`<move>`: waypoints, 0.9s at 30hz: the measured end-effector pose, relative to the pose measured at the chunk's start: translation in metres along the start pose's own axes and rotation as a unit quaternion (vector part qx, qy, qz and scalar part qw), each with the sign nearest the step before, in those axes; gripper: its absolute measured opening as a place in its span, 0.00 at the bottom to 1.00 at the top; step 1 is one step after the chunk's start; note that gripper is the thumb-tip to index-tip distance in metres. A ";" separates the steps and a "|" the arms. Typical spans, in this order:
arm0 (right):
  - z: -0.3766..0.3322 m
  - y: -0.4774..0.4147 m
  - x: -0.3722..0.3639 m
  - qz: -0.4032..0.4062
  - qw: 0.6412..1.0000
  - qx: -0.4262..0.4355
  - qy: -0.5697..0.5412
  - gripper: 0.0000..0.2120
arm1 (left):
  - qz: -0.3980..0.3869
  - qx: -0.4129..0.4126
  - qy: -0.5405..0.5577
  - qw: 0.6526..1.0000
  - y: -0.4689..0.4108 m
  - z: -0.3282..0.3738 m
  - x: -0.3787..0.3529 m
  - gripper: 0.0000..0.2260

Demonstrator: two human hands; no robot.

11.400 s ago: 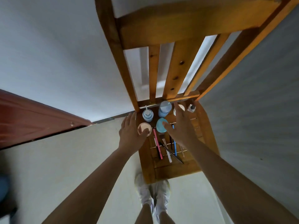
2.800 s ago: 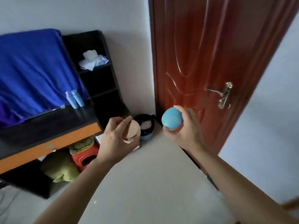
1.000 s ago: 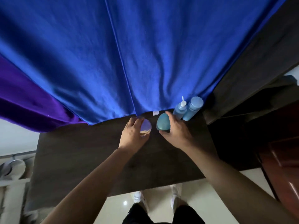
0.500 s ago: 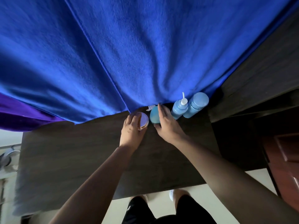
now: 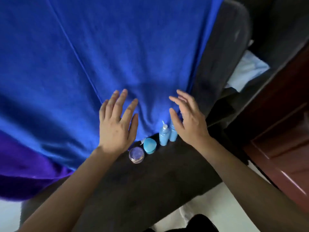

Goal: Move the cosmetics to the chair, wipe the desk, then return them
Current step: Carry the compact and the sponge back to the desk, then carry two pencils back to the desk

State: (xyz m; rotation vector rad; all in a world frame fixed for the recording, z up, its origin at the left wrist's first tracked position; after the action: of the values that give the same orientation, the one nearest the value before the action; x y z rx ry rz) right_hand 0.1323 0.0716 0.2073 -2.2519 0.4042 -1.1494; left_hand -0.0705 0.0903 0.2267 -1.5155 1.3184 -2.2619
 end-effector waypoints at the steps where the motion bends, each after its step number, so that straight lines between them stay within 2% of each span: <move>1: 0.002 0.007 0.016 0.003 0.999 -0.023 0.031 0.19 | 0.000 -0.016 0.000 1.000 -0.009 0.010 0.000 0.16; 6: 0.006 0.090 0.125 0.066 0.976 -0.170 0.122 0.23 | -0.024 -0.098 0.106 0.989 -0.022 0.105 -0.006 0.18; 9: -0.008 0.154 0.206 0.118 0.945 -0.224 0.209 0.23 | -0.054 -0.125 0.190 0.972 -0.017 0.185 0.000 0.19; 14: -0.034 0.275 0.328 0.208 0.881 -0.322 0.277 0.24 | -0.094 -0.211 0.287 0.930 0.024 0.326 0.029 0.20; 18: -0.069 0.388 0.406 0.268 0.828 -0.372 0.323 0.23 | -0.120 -0.273 0.341 0.891 0.072 0.431 0.060 0.21; 27: -0.170 0.649 0.579 0.345 0.726 -0.431 0.410 0.23 | -0.160 -0.333 0.430 0.824 0.212 0.664 0.155 0.22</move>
State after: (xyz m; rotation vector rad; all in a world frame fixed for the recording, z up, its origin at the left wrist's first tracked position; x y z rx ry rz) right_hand 0.3275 -0.7914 0.2583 -1.6647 2.3121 -1.6239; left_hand 0.3085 -0.5137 0.2654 -0.8003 2.4494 -3.0856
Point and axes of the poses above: each hand's wrist, its own y-axis away from the middle knuckle, its own x-axis out of the back of the hand, z = x × y, the point moved 10 cm from there along -y, towards the middle knuckle, and after that the axes turned 4 degrees about x, right-handed, at the moved point
